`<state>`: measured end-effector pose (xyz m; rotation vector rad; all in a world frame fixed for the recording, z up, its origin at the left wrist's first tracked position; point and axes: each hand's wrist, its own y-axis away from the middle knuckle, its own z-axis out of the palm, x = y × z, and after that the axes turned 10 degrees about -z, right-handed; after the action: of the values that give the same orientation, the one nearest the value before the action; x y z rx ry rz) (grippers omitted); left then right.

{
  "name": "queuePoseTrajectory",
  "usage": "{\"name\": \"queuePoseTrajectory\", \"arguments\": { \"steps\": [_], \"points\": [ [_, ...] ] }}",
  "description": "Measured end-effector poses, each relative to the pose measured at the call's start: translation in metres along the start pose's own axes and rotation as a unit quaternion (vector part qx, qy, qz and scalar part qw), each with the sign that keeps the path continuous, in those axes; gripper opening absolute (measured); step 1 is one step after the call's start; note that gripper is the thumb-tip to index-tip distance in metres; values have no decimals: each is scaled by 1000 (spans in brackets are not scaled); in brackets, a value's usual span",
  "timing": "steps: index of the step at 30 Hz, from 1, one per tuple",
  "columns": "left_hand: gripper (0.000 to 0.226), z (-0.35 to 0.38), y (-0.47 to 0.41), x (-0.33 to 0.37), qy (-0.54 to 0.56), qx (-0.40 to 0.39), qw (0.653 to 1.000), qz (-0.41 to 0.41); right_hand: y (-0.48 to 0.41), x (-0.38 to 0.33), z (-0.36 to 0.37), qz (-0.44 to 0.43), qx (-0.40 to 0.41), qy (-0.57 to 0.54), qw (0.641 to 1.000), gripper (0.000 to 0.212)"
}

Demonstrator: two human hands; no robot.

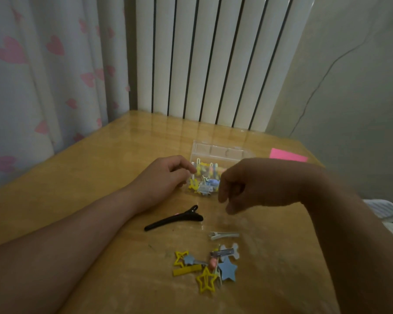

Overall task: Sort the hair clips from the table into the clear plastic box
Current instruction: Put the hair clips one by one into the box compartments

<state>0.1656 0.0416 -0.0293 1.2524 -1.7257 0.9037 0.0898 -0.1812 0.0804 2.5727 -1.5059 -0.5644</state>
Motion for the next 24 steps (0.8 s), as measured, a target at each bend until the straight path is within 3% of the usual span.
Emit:
{"name": "queuePoseTrajectory", "arguments": {
  "steps": [6,13,15,17,21,24],
  "points": [
    [20,-1,1,1,-4,1,1000,-1,-18,-17,21,-3,-123,61,991,25],
    [20,-1,1,1,-2,-1,1000,-2,-23,-13,24,-26,-106,81,991,19],
    [20,-1,2,1,1,-1,1000,0,-18,-8,16,-39,-44,49,997,10],
    [20,-1,3,1,2,-2,1000,-3,-11,2,7,-44,66,-1,997,4],
    [21,0,2,1,-2,-1,1000,-12,-1,37,-5,40,308,-99,945,14],
    [21,0,2,2,1,-1,1000,-13,-1,59,-1,111,325,-103,933,17]
  ]
}}
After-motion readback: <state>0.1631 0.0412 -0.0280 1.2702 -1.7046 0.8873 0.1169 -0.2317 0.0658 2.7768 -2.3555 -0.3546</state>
